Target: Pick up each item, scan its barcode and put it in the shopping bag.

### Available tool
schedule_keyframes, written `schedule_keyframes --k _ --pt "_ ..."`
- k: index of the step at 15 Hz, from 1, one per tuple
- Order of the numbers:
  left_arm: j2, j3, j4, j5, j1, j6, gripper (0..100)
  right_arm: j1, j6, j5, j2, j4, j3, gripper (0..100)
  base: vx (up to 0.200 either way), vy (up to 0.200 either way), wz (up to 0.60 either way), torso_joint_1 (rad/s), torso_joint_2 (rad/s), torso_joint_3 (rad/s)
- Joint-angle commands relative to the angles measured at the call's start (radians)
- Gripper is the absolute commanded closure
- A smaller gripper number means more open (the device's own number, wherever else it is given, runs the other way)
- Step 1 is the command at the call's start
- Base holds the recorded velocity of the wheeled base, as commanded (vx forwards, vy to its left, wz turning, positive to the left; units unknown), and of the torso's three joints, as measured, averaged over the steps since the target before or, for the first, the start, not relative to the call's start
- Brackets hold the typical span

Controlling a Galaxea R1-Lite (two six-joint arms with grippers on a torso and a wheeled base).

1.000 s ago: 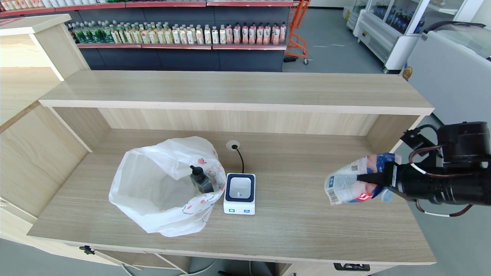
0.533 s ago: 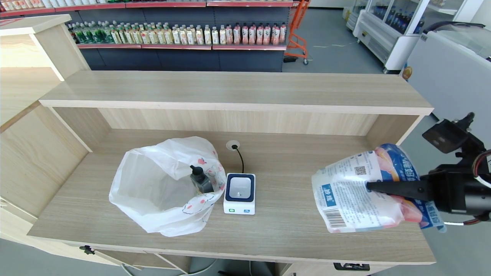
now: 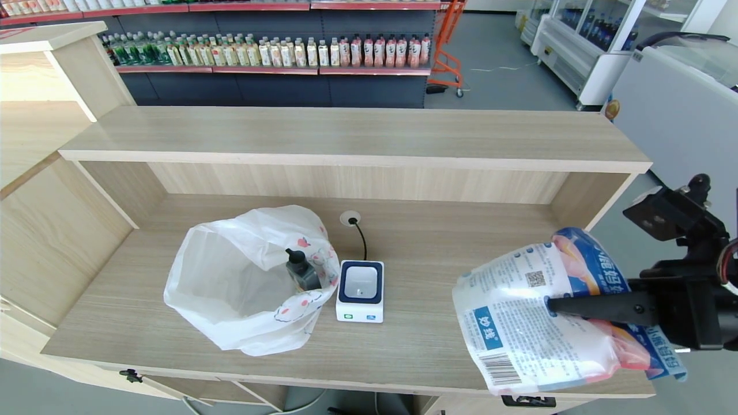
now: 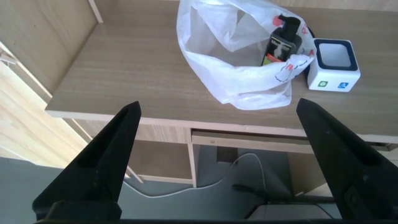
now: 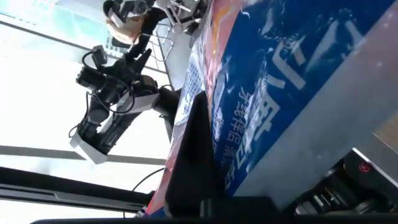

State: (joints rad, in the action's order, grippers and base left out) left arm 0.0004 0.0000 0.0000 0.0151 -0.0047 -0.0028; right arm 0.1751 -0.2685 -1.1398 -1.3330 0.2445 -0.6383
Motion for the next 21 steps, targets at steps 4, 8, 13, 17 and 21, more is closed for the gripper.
schedule_keyframes --k 4,8,13,17,21 --pt "0.000 0.000 0.000 0.000 0.000 0.000 0 0.096 0.017 -0.003 0.072 -0.016 0.029 100 0.000 0.000 0.00 0.000 0.00 0.000" --pt "0.000 0.000 0.000 0.000 0.000 0.000 0 0.155 0.046 -0.001 0.075 -0.014 0.035 100 0.000 0.000 0.00 0.000 0.00 0.000" --pt "0.000 0.000 0.000 0.000 0.000 0.000 0 0.173 0.048 0.006 0.063 -0.017 0.040 100 0.000 0.000 0.00 0.000 0.00 0.000" --pt "0.000 0.000 0.000 0.000 0.000 0.000 0 0.155 0.051 0.006 0.063 -0.019 0.052 100 0.000 0.000 0.00 0.000 0.00 0.000" --pt "0.000 0.000 0.000 0.000 0.000 0.000 0 0.144 0.052 0.008 0.063 -0.014 0.051 100 0.000 0.000 0.00 0.000 0.00 0.000"
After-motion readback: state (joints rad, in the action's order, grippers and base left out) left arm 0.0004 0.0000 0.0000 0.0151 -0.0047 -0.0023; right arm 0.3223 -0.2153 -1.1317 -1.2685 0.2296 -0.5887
